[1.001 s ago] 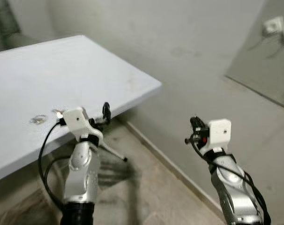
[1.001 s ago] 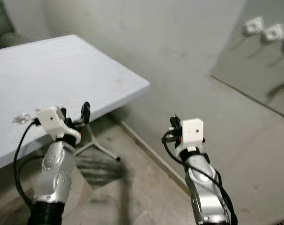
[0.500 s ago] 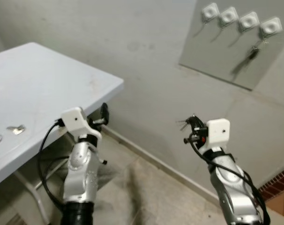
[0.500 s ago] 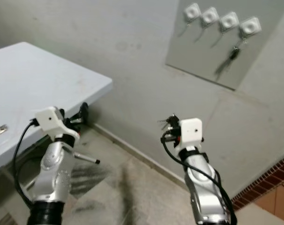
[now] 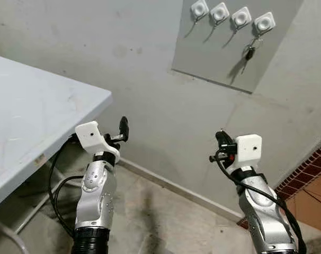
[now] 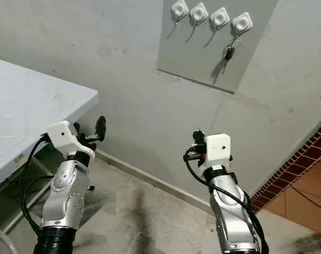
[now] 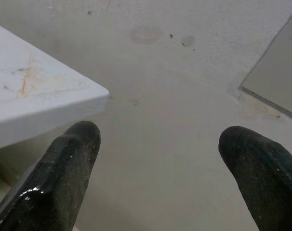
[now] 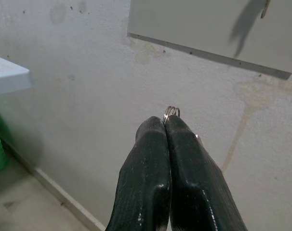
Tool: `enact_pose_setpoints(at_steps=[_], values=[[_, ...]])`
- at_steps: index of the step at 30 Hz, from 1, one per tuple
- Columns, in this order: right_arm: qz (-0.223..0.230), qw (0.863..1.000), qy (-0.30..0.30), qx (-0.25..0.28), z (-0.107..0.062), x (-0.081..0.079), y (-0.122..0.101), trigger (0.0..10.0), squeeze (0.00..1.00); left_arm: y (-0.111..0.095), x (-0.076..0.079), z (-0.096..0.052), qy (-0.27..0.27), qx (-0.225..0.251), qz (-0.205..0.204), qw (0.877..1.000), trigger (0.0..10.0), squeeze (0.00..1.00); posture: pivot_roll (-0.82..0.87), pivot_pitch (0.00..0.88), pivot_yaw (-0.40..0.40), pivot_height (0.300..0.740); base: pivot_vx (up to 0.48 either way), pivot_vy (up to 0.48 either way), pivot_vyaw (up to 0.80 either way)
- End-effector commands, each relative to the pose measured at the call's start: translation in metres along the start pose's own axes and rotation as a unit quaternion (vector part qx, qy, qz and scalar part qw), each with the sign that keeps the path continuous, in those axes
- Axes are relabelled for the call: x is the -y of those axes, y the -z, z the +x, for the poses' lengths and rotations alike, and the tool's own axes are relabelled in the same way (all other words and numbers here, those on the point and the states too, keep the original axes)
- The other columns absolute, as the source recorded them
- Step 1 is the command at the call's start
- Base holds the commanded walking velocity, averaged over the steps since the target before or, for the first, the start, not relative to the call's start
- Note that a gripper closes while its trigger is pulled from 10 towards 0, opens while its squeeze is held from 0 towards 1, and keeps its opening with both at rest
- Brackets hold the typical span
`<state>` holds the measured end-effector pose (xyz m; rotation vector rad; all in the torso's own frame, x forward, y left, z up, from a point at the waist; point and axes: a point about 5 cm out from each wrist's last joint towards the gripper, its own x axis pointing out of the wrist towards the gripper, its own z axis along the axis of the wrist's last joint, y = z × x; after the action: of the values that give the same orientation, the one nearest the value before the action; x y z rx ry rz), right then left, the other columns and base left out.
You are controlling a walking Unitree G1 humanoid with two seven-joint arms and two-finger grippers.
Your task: Hang keys on a hook
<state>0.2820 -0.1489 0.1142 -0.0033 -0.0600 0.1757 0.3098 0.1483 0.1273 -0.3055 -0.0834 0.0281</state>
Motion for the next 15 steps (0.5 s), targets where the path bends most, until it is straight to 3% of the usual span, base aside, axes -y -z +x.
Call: enact_pose_setpoints(at_steps=[1, 15], values=[[-0.004, 1.0, 0.007, 0.002, 0.0016, 0.0032, -0.0024, 10.0, 0.0, 0.0007, 0.0032, 0.0016, 0.003, -0.004, 0.002, 1.0, 10.0, 0.0, -0.07, 0.0, -0.049, 0.74, 0.0, 0.0, -0.74], [-0.001, 1.0, 0.013, 0.004, 0.0029, 0.0023, -0.0024, 10.0, 0.0, -0.0006, 0.0045, 0.0036, 0.012, -0.005, 0.009, 1.0, 10.0, 0.0, -0.07, 0.0, -0.037, 0.74, 0.0, 0.0, -0.74]])
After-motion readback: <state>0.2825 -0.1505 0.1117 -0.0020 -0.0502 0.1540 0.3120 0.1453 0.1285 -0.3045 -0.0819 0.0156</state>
